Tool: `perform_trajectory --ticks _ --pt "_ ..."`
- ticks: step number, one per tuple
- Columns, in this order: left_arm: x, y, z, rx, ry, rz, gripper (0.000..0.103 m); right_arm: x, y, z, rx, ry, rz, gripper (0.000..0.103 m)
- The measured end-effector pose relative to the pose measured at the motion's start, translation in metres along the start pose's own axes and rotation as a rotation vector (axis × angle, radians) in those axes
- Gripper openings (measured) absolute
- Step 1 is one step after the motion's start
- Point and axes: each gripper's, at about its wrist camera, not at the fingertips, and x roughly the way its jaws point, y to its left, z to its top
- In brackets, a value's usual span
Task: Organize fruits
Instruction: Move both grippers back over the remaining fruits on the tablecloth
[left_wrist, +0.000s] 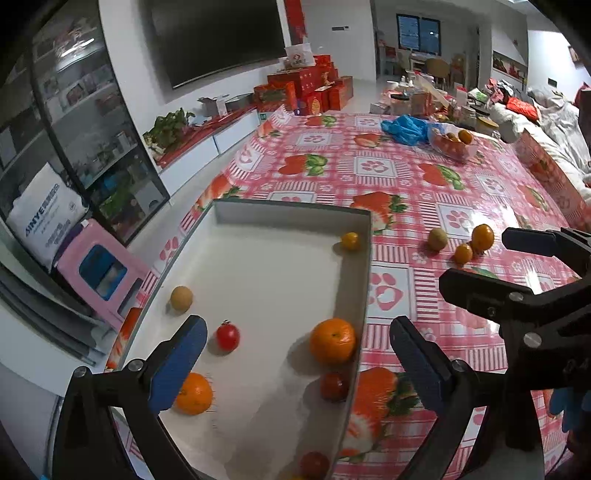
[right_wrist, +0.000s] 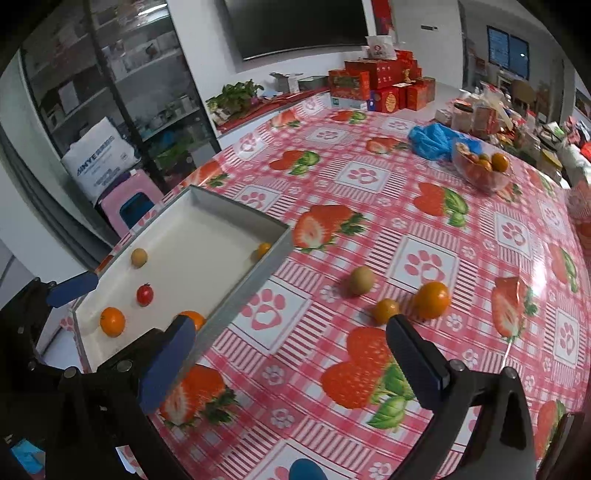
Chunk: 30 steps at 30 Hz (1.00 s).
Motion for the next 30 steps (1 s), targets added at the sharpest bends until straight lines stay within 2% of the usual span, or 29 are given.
perform_trajectory --ticks 17,25,30 --pt "-0.001 -0.053 0.012 0.095 0.02 -0.016 0.1 -0.006 -0.064 -0.011 0.118 -0.004 -0.013 0.103" --pt "-0.003 -0.067 0.034 0.106 -0.002 -0.039 0.1 -0.001 -0.121 -0.025 0.222 0.02 -0.108 0.103" --pt "0.017 -0.081 0.047 0.099 0.021 -0.074 0.1 0.006 -0.146 -0.04 0.236 0.056 -0.17 0.103"
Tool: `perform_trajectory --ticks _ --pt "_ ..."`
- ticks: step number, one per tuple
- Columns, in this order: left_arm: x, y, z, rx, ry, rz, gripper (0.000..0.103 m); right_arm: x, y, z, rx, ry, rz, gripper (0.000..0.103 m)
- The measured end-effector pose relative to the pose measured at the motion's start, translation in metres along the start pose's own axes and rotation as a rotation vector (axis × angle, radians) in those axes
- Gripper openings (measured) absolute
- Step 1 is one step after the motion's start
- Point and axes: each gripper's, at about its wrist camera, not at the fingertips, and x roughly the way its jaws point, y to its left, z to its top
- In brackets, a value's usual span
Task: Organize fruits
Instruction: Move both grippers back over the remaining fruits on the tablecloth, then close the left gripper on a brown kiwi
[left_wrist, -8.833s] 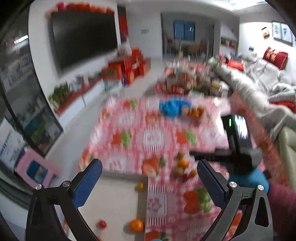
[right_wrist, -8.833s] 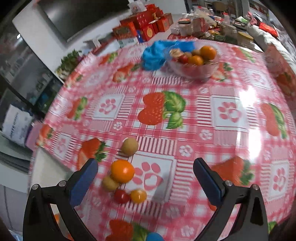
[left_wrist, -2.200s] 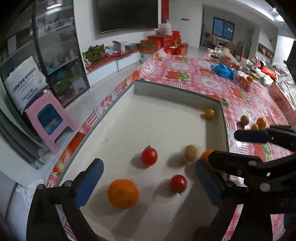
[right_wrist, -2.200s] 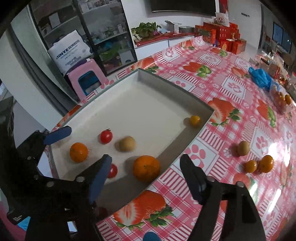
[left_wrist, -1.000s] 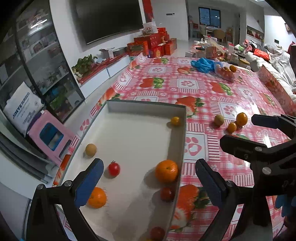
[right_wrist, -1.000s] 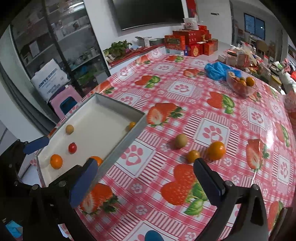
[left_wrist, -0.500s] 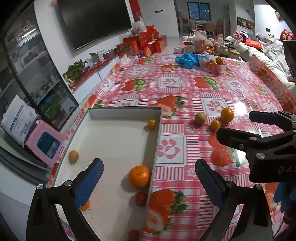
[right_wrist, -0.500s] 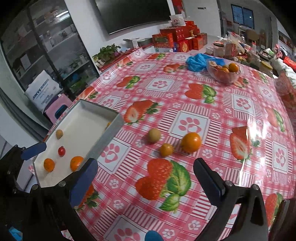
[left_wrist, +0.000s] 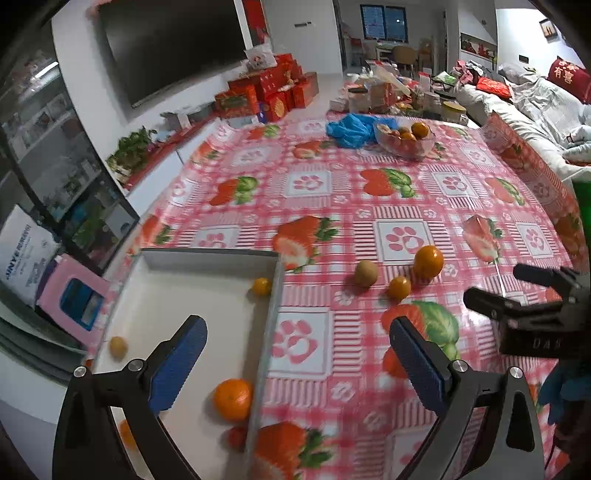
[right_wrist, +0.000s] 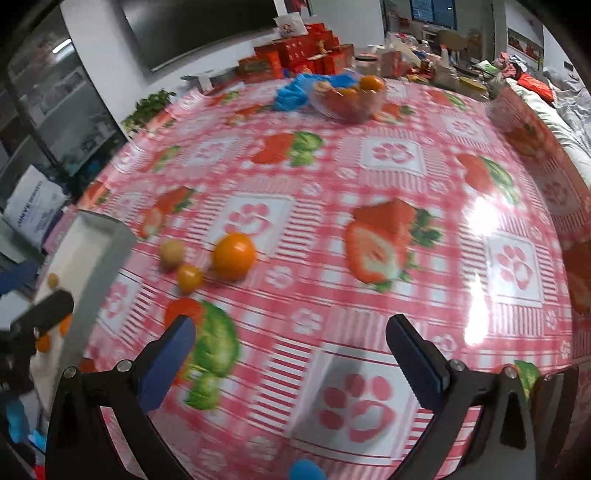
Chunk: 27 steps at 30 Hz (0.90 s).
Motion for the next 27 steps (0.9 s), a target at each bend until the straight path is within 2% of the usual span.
perform_trajectory --ticks 8,12,14,15,16,17,25,27 --pt "0.045 -0.029 0.011 0.037 0.041 -0.024 0.1 0.011 -0.015 -0.023 -0.055 0.012 -0.091 0.103" --pt "0.057 -0.032 0.022 -0.001 0.037 -0.05 0.099 0.012 -0.005 -0.033 -0.138 -0.031 -0.145 0.103" --pt "0.062 -0.034 0.028 -0.013 0.032 -0.06 0.099 0.01 -0.006 -0.036 -0.136 -0.049 -0.133 0.103" --pt "0.065 -0.036 0.031 -0.011 0.031 -0.057 0.097 0.01 -0.006 -0.036 -0.137 -0.051 -0.132 0.103" --pt "0.069 -0.037 0.033 -0.008 0.034 -0.059 0.086 0.01 -0.006 -0.036 -0.137 -0.054 -0.132 0.103" --pt "0.075 -0.038 0.035 -0.004 0.047 -0.061 0.078 0.01 -0.006 -0.036 -0.138 -0.055 -0.132 0.103" --pt "0.107 -0.039 0.033 -0.03 0.105 -0.077 0.078 0.01 -0.006 -0.036 -0.138 -0.056 -0.132 0.103" --pt "0.111 -0.039 0.033 -0.034 0.116 -0.088 0.07 0.01 -0.006 -0.036 -0.138 -0.056 -0.132 0.103"
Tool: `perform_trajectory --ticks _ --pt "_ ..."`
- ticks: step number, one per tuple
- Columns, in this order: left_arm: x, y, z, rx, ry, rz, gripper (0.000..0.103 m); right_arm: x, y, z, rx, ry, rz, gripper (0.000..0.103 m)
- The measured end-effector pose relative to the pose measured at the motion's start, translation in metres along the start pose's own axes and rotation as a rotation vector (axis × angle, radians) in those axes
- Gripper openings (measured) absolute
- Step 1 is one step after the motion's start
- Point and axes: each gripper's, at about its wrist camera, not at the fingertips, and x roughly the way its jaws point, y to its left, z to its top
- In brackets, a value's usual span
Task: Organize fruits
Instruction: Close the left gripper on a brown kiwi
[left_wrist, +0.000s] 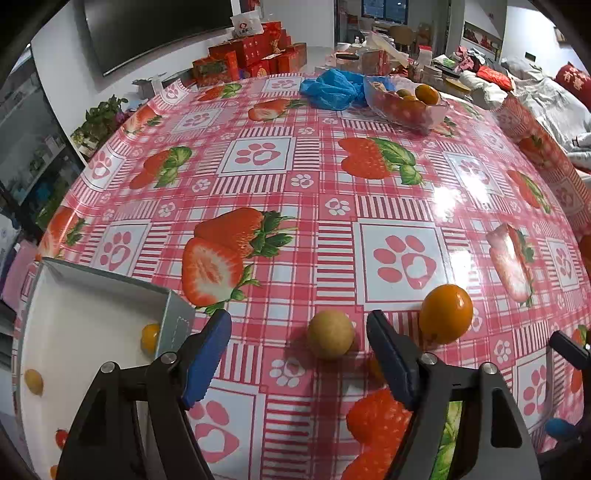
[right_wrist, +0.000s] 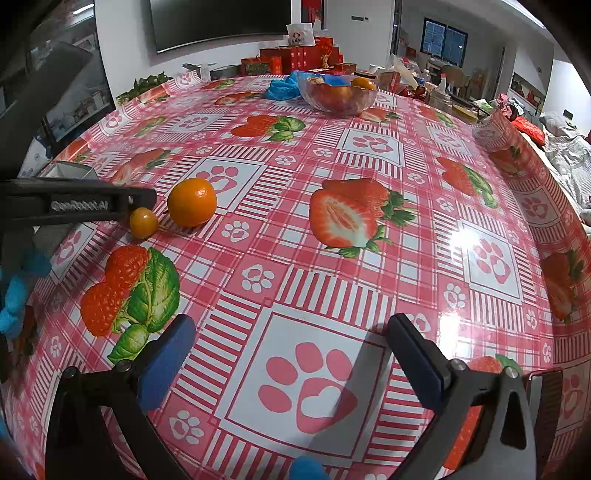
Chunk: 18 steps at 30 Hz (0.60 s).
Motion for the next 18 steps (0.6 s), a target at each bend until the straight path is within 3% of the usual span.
perform_trajectory --ticks 1,4,7,13,18 --pt "0.004 -0.001 0.0 0.005 0.015 -0.007 0.06 0.0 0.0 0.0 0.0 0.0 0.0 0.103" --pt "0.004 0.0 -0.002 -0.008 0.01 -0.042 0.052 0.0 0.0 0.0 0.0 0.0 0.0 0.103" --pt "0.003 0.002 0.0 -0.009 0.012 -0.055 0.027 0.0 0.0 0.0 0.0 0.0 0.001 0.103" --pt "-0.002 0.003 -0.008 -0.019 -0.003 -0.071 0.027 0.0 0.0 0.0 -0.001 0.0 0.0 0.103" --pt "-0.018 0.001 -0.035 -0.003 -0.026 -0.064 0.027 0.0 0.001 0.001 0.004 0.01 -0.005 0.103"
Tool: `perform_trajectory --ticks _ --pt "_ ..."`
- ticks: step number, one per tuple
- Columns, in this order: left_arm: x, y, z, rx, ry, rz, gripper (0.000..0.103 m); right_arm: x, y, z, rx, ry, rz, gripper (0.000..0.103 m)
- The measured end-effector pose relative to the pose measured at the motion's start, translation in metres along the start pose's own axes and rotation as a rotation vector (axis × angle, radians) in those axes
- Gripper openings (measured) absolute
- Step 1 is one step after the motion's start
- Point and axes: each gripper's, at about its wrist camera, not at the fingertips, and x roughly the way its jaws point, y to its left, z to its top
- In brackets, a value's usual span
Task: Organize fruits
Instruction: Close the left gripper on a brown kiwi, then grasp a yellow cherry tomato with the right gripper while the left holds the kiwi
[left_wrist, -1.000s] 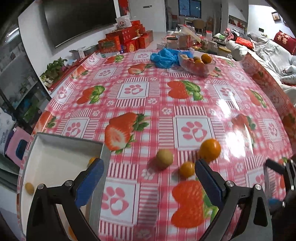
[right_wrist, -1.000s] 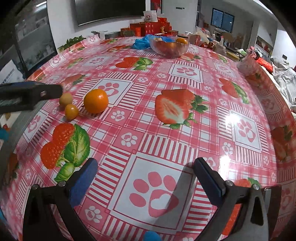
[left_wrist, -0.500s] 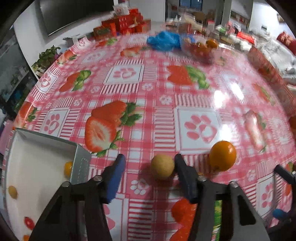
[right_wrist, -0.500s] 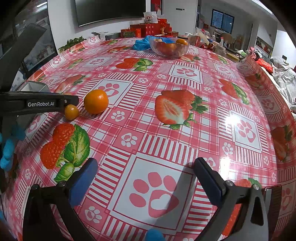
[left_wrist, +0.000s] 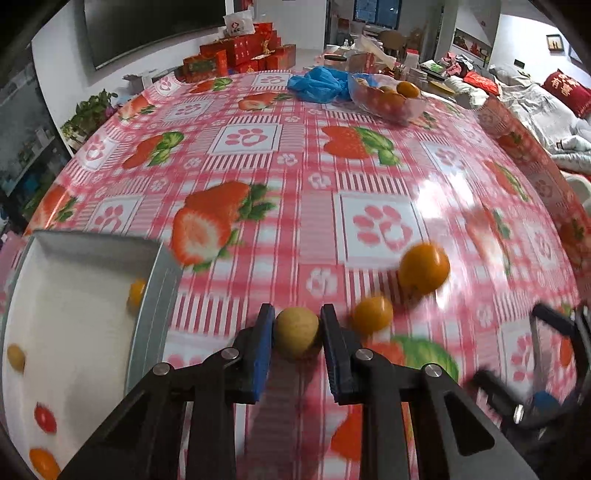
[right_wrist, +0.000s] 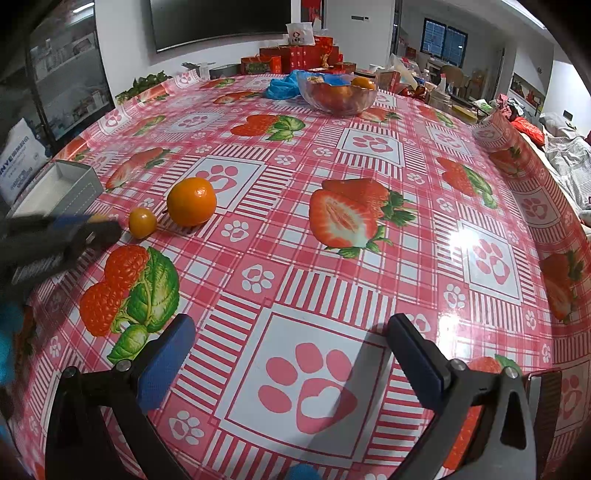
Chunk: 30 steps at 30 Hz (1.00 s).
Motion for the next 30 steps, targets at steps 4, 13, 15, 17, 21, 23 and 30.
perform_trajectory --ticks 4,13,15,17,21,23,30 --pt "-0.02 0.004 -0.03 0.005 -0.015 0.006 0.027 0.0 0.02 0.005 -0.036 0.013 0.035 0.103" --pt "-0.047 0.025 -0.077 -0.053 -0.021 0.024 0.027 0.012 0.072 0.032 -0.033 0.017 0.187 0.09" --pt "-0.05 0.028 -0.081 -0.06 -0.024 0.024 0.027 0.016 0.081 0.041 -0.027 0.016 0.193 0.081" --pt "-0.051 0.03 -0.084 -0.065 -0.029 0.024 0.027 0.02 0.088 0.048 -0.024 0.013 0.191 0.075" --pt "-0.051 0.032 -0.085 -0.069 -0.035 0.02 0.027 0.026 0.098 0.056 -0.035 0.006 0.149 0.07" --pt "-0.052 0.031 -0.086 -0.066 -0.039 0.022 0.027 0.027 0.102 0.057 -0.051 -0.006 0.117 0.056" --pt "-0.052 0.031 -0.087 -0.058 -0.045 0.021 0.027 0.017 0.083 0.051 0.014 -0.009 0.225 0.024"
